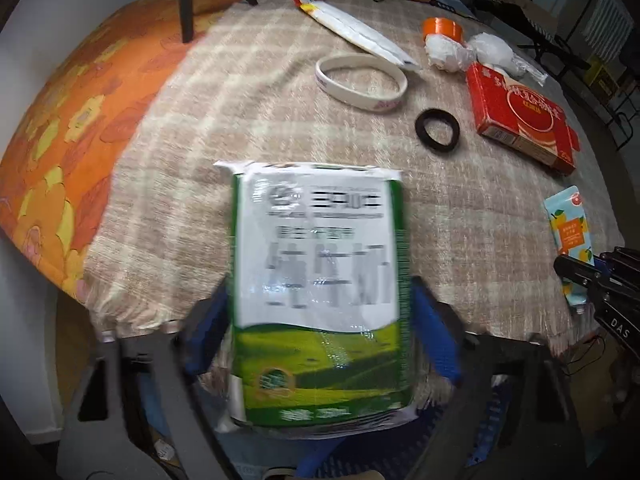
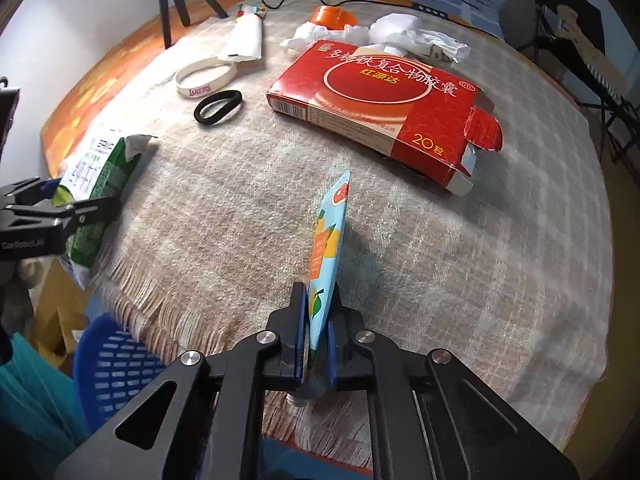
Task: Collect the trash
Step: 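Lift the milk carton and orange tube and carry both toward the blue basket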
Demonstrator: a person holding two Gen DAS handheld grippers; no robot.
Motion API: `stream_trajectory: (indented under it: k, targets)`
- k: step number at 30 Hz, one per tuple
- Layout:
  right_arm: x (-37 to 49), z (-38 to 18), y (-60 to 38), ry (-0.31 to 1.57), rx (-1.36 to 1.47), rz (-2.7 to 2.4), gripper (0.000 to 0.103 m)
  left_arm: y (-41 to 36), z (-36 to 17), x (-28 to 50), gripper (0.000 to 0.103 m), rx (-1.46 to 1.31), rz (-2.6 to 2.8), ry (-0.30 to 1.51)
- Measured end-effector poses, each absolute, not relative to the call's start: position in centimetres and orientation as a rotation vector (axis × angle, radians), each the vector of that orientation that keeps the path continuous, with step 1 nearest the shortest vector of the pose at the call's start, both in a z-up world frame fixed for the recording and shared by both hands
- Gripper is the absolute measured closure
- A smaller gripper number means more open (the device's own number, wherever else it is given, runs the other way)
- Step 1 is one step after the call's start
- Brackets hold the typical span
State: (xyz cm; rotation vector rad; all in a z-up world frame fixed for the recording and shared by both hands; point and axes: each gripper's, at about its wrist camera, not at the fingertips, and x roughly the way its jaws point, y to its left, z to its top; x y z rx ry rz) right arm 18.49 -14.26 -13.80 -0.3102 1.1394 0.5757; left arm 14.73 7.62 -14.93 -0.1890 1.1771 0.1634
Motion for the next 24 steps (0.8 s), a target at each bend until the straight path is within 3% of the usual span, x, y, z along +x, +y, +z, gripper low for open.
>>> stream_trajectory:
  k: [12,24]
  targets:
    - [17.7,-12.6,-17.6,1.125,-0.192,0.594,0.098,7.3,-11.9,14.2,0.027,-0.271,0.104,1.118]
    - [11.8,-9.4,-18.4,1.067,-0.156,0.671,0.098,5.1,-9.8,8.2,0.027,-0.272,0.030,1.098]
